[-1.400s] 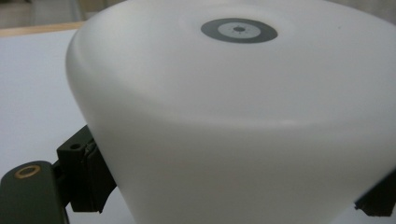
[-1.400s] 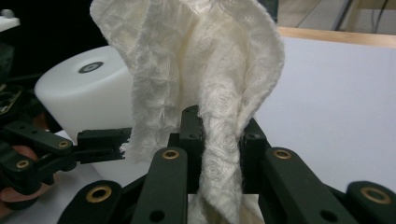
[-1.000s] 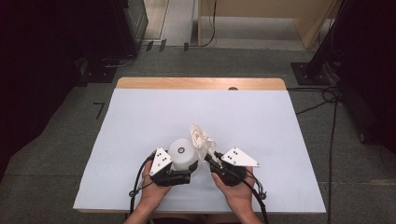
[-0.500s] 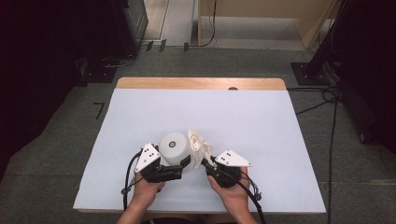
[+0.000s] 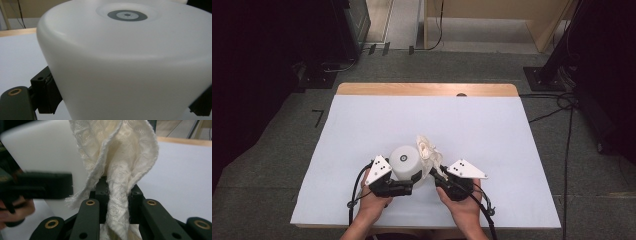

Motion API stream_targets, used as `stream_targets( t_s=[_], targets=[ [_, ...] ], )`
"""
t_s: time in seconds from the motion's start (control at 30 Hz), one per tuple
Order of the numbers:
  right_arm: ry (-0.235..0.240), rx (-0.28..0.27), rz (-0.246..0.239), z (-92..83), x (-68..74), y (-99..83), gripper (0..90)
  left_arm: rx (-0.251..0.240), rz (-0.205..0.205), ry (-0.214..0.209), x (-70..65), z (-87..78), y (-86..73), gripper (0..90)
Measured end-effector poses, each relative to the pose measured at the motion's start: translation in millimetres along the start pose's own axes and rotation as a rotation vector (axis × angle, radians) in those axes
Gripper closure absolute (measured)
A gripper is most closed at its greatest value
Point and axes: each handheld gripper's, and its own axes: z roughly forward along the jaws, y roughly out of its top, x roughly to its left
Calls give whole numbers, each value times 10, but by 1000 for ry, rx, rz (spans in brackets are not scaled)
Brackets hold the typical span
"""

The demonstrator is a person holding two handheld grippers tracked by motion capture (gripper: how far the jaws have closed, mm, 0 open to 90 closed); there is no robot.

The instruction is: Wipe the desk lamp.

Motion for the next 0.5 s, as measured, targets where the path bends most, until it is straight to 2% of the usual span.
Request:
stream_targets(
  t_s=[0.13,0.2,0.3,0.4,0.5],
  targets=[
    [-11,66,11,86,-36,-71,763,-6,18,14,31,-53,48,85],
    [-10,82,27,106,-50,-93,764,-17,23,8,40,-74,64,85],
    [-8,68,35,99,-44,-81,764,-17,38,-3,25,-62,50,85],
    [-3,35,42,49,-35,-30,764,15,93,-8,-37,-6,6,85],
    [-16,6,33,-4,-12,6,765,39,100,-21,-72,20,-16,84]
  ],
)
